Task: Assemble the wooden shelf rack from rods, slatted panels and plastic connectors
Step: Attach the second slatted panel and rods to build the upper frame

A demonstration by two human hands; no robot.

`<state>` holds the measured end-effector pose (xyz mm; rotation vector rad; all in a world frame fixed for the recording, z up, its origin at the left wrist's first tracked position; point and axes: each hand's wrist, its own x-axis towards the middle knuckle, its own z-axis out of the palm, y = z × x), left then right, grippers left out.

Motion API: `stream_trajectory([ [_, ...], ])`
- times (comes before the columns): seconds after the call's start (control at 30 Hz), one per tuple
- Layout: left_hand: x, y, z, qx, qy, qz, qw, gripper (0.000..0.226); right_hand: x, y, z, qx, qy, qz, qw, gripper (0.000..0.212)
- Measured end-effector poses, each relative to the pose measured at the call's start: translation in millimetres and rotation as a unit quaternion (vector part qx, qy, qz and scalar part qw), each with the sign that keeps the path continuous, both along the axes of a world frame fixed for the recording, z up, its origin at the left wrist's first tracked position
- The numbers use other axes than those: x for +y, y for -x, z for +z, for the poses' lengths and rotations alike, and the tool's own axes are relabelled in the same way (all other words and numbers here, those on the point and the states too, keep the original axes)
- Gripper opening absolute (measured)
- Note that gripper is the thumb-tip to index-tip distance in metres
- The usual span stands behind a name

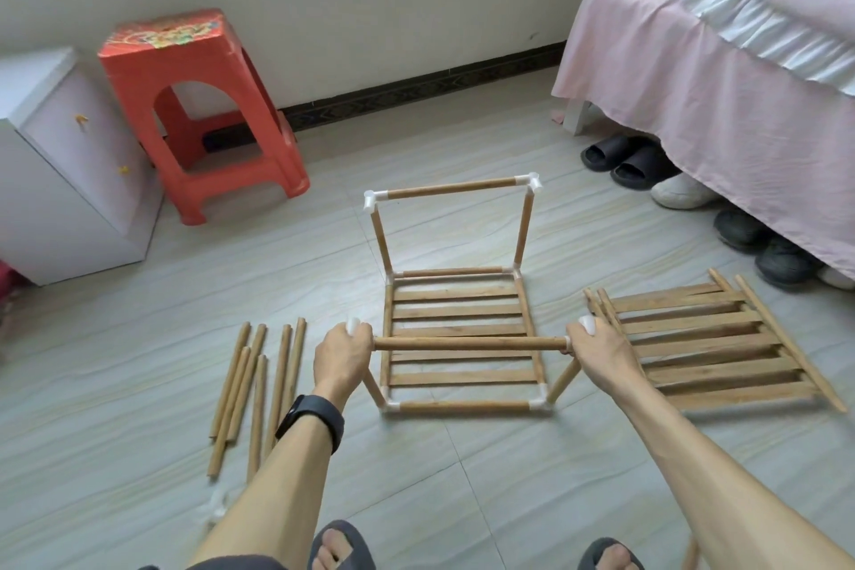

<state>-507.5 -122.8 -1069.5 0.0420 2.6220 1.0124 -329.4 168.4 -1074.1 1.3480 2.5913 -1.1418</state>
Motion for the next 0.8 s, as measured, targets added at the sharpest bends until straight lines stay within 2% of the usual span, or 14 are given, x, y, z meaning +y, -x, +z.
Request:
stream_trajectory([
  [0.1,3,0,0,0.011,0.027,0.008,1.0,0.03,1,2,0,-0.02,-0.013,0.006,1.0,0.037],
  [0.47,-8,-11,-7,-0.024,-0.039,-0.019,0.999,0.02,3,22,3,-0.041,-0.026,-0.049,0.998,0.047],
  [0.8,-1,-8,2,-0.031,-0.027,-0.013,0.999,0.019,-1,11,10,-0.044,-0.024,-0.012,0.999,0.05],
])
